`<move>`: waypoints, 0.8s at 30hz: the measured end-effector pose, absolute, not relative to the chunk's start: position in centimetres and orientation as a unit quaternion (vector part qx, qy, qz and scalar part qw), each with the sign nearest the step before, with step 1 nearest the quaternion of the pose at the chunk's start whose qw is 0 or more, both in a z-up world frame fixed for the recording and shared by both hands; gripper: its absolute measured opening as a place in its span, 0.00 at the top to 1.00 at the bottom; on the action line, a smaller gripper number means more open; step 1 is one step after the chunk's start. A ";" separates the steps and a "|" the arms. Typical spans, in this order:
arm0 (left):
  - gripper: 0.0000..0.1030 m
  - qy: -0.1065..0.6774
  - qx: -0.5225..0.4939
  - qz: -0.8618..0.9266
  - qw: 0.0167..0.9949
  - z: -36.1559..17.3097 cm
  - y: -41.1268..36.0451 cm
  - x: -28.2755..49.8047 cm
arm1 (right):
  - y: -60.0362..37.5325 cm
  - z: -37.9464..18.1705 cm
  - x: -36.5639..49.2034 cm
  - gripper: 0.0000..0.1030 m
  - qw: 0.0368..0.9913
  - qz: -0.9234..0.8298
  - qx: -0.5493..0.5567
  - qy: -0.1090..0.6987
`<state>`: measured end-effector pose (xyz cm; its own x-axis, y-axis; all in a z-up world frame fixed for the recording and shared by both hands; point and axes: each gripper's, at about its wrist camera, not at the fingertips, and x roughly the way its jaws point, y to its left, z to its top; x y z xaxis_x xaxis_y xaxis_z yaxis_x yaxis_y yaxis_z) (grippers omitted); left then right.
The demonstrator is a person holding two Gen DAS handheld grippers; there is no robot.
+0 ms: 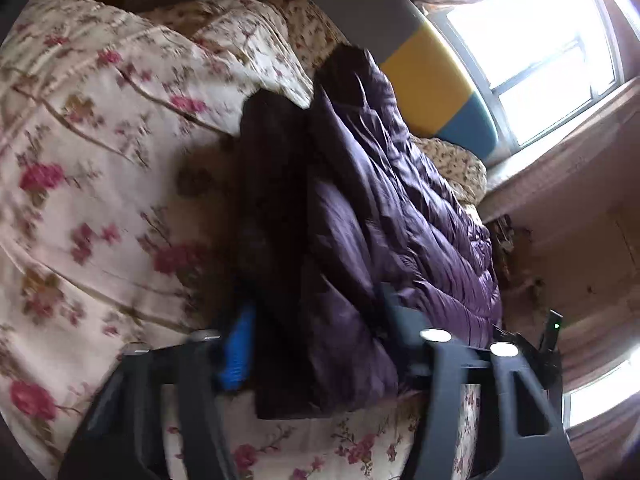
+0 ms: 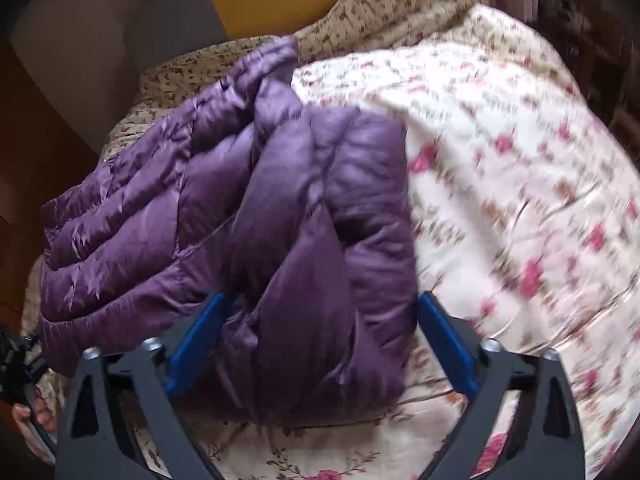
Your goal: Fold large clothes
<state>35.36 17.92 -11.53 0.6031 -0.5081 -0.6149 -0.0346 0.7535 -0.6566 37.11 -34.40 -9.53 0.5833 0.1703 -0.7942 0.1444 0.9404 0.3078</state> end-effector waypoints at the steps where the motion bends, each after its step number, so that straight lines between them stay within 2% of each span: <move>1: 0.70 0.422 -0.323 -0.144 0.835 -11.6 17.8 35.3 | -34.3 -9.5 37.0 0.45 0.872 0.015 0.178 0.456; 2: 0.75 0.420 -0.320 -0.147 0.836 -11.5 17.7 35.2 | -34.1 -9.4 36.9 0.53 0.872 0.020 0.177 0.455; 4: 0.85 0.417 -0.315 -0.153 0.839 -11.2 17.5 34.8 | -33.6 -8.6 36.3 0.77 0.877 0.030 0.158 0.453; 6: 0.88 0.416 -0.306 -0.158 0.842 -10.7 17.3 34.2 | -33.2 -7.9 35.8 0.82 0.880 0.034 0.144 0.452; 12: 0.88 0.424 -0.293 -0.171 0.840 -10.4 17.9 31.1 | -32.3 -7.1 31.2 0.84 0.878 0.050 0.095 0.467; 24: 0.88 0.432 -0.281 -0.185 0.837 -10.5 18.2 18.9 | -30.7 -8.0 17.4 0.84 0.874 0.058 0.056 0.480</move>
